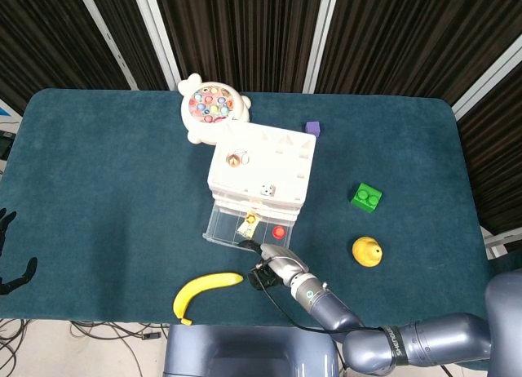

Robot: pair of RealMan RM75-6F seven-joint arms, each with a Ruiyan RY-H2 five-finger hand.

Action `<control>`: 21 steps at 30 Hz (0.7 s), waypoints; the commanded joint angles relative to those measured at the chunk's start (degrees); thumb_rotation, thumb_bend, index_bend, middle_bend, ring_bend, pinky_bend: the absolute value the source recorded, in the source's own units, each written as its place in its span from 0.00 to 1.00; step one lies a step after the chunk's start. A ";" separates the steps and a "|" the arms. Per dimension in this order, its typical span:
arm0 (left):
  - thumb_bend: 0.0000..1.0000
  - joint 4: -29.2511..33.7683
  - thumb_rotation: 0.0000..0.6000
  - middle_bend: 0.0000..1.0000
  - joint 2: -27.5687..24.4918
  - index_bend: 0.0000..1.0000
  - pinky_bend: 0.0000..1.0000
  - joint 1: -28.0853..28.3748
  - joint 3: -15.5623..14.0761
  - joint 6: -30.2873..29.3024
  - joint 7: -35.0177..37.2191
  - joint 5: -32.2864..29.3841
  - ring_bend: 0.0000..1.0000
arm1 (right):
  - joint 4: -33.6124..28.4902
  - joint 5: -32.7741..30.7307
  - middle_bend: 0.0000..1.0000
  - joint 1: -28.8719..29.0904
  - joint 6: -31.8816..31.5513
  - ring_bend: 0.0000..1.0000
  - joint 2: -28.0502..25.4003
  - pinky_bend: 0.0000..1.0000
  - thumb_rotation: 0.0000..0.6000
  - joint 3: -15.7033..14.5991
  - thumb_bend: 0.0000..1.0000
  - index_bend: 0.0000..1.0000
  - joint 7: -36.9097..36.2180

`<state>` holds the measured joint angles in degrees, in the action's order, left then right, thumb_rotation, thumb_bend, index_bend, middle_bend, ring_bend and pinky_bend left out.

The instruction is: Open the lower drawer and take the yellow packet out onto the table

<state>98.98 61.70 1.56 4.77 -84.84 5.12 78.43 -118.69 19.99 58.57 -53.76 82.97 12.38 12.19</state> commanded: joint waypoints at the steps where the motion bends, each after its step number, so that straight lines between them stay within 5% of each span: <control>1: 0.36 -0.01 1.00 0.00 -0.01 0.04 0.00 0.00 0.00 -0.01 -0.03 0.00 0.00 | -0.18 0.10 0.91 0.02 -0.07 0.98 0.00 1.00 1.00 -0.14 0.54 0.18 0.03; 21: 0.36 -0.06 1.00 0.00 0.06 0.04 0.00 0.00 0.02 -0.07 -0.19 0.02 0.00 | -0.84 0.25 0.91 0.32 0.02 0.98 -0.29 1.00 1.00 -0.54 0.54 0.19 -0.19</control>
<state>98.93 61.77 1.56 4.79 -84.92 4.93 78.45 -119.54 20.24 58.89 -53.74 82.68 11.83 12.00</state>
